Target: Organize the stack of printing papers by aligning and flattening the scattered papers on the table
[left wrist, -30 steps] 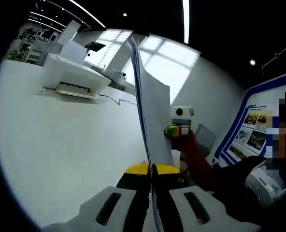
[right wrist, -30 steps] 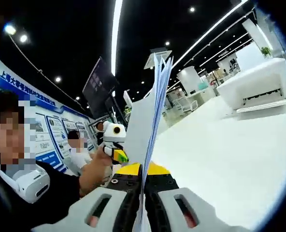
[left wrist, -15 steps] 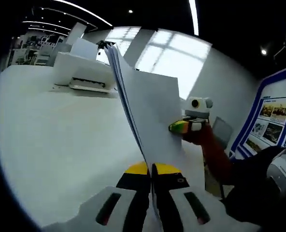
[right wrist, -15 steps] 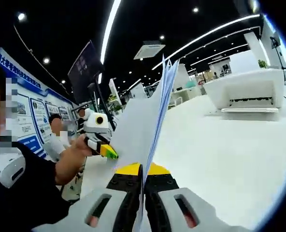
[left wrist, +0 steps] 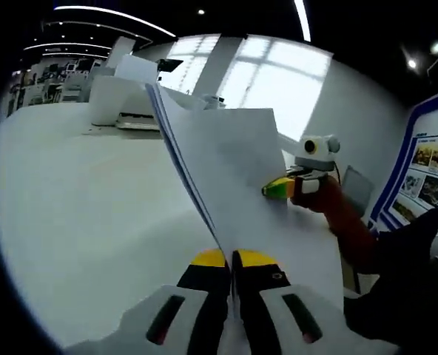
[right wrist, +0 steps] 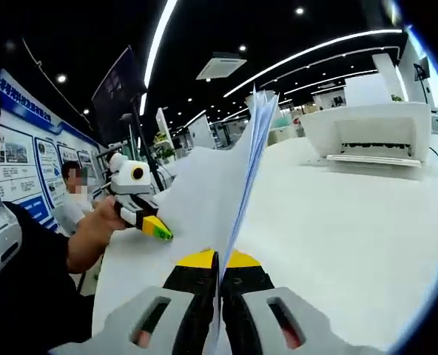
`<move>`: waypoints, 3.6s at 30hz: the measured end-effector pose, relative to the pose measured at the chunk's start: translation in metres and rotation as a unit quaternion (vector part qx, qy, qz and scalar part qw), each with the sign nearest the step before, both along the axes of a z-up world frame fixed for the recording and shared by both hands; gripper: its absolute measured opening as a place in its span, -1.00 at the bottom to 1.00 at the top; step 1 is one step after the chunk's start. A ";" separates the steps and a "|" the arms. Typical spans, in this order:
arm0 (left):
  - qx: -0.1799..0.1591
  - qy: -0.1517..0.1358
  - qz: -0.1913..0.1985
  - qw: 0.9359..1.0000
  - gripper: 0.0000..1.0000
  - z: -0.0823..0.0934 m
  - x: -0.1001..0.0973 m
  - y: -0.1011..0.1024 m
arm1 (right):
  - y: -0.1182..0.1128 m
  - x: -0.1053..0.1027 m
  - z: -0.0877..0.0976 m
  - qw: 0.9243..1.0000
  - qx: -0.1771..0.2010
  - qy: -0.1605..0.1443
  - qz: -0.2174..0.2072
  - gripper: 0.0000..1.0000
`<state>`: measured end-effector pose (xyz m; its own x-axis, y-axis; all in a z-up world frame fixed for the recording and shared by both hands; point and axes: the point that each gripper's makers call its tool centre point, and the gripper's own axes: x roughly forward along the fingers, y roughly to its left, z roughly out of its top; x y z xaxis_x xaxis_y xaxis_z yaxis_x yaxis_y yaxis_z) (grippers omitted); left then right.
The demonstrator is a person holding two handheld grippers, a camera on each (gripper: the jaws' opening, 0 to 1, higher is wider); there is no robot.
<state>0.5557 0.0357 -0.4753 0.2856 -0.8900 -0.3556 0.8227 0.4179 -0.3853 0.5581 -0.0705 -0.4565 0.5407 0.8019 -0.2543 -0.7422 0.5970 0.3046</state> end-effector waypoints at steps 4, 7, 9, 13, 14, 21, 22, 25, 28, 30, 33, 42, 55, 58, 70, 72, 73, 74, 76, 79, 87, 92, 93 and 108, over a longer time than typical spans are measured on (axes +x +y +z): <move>0.011 -0.017 0.005 1.000 -0.83 -0.005 0.002 -0.002 | -0.003 0.003 -0.007 1.000 -0.014 -0.008 -0.006 -1.00; 0.010 -0.029 0.007 0.999 -0.81 -0.007 0.004 -0.002 | -0.004 0.003 -0.009 1.000 -0.019 -0.009 -0.010 -1.00; 0.008 -0.034 0.009 0.999 -0.81 -0.008 0.005 -0.002 | -0.005 0.003 -0.010 1.000 -0.025 -0.015 -0.012 -1.00; 0.006 -0.075 0.026 0.997 -0.74 -0.004 0.010 0.000 | -0.004 0.001 -0.012 0.999 -0.034 -0.028 -0.024 -1.00; 0.010 -0.072 0.031 0.997 -0.73 -0.006 0.010 0.000 | -0.003 0.000 -0.012 0.999 -0.034 -0.027 -0.024 -1.00; 0.034 -0.090 0.042 0.994 -0.70 -0.011 0.015 0.001 | -0.004 0.005 -0.018 0.997 -0.064 -0.037 -0.032 -1.00; 0.034 -0.090 0.042 0.994 -0.69 -0.011 0.016 0.001 | -0.004 0.005 -0.019 0.997 -0.065 -0.038 -0.033 -1.00; 0.036 -0.092 0.045 0.994 -0.67 -0.012 0.017 0.002 | -0.005 0.007 -0.020 0.996 -0.069 -0.037 -0.035 -1.00; 0.046 -0.101 0.053 0.992 -0.61 -0.014 0.021 0.003 | -0.006 0.008 -0.024 0.995 -0.079 -0.036 -0.039 -1.00; 0.051 -0.102 0.056 0.992 -0.59 -0.015 0.022 0.003 | -0.006 0.010 -0.025 0.995 -0.085 -0.036 -0.041 -1.00; 0.057 -0.105 0.057 0.991 -0.58 -0.016 0.021 0.004 | -0.007 0.010 -0.027 0.994 -0.092 -0.038 -0.042 -1.00; 0.064 -0.120 0.066 0.989 -0.50 -0.017 0.024 0.007 | -0.008 0.011 -0.035 0.991 -0.117 -0.037 -0.047 -0.93; 0.078 -0.142 0.062 0.985 -0.49 -0.015 0.022 0.008 | -0.008 0.013 -0.037 0.987 -0.142 -0.056 -0.044 -0.90; 0.087 -0.165 0.052 0.981 -0.47 -0.012 0.020 0.011 | -0.007 0.014 -0.038 0.987 -0.146 -0.061 -0.038 -0.89; 0.089 -0.222 0.063 0.969 -0.39 0.005 0.024 0.024 | -0.006 0.014 -0.039 0.984 -0.158 -0.075 -0.025 -0.88; 0.085 -0.223 0.067 0.969 -0.40 0.008 0.026 0.026 | -0.006 0.014 -0.039 0.984 -0.159 -0.075 -0.025 -0.88; 0.083 -0.223 0.069 0.969 -0.40 0.009 0.027 0.027 | -0.006 0.014 -0.039 0.984 -0.159 -0.075 -0.024 -0.88; 0.080 -0.224 0.072 0.969 -0.40 0.010 0.028 0.029 | -0.006 0.013 -0.039 0.984 -0.159 -0.075 -0.024 -0.88; 0.065 -0.230 0.093 0.966 -0.40 0.019 0.035 0.036 | -0.005 0.012 -0.039 0.984 -0.159 -0.075 -0.024 -0.88; 0.045 -0.237 0.106 0.965 -0.40 0.028 0.036 0.039 | -0.006 0.013 -0.040 0.984 -0.160 -0.075 -0.023 -0.88; 0.069 -0.254 0.061 0.963 -0.36 0.019 0.025 0.013 | -0.006 0.013 -0.040 0.984 -0.159 -0.076 -0.022 -0.88; 0.098 -0.249 0.039 0.963 -0.34 0.004 0.021 0.002 | -0.005 0.013 -0.040 0.984 -0.158 -0.074 -0.023 -0.88; 0.103 -0.246 0.037 0.963 -0.34 0.001 0.021 0.001 | -0.005 0.013 -0.040 0.984 -0.158 -0.073 -0.023 -0.88; 0.100 -0.193 0.029 0.976 -0.43 -0.017 0.013 -0.001 | -0.010 0.016 -0.040 0.982 -0.166 -0.079 -0.040 -0.67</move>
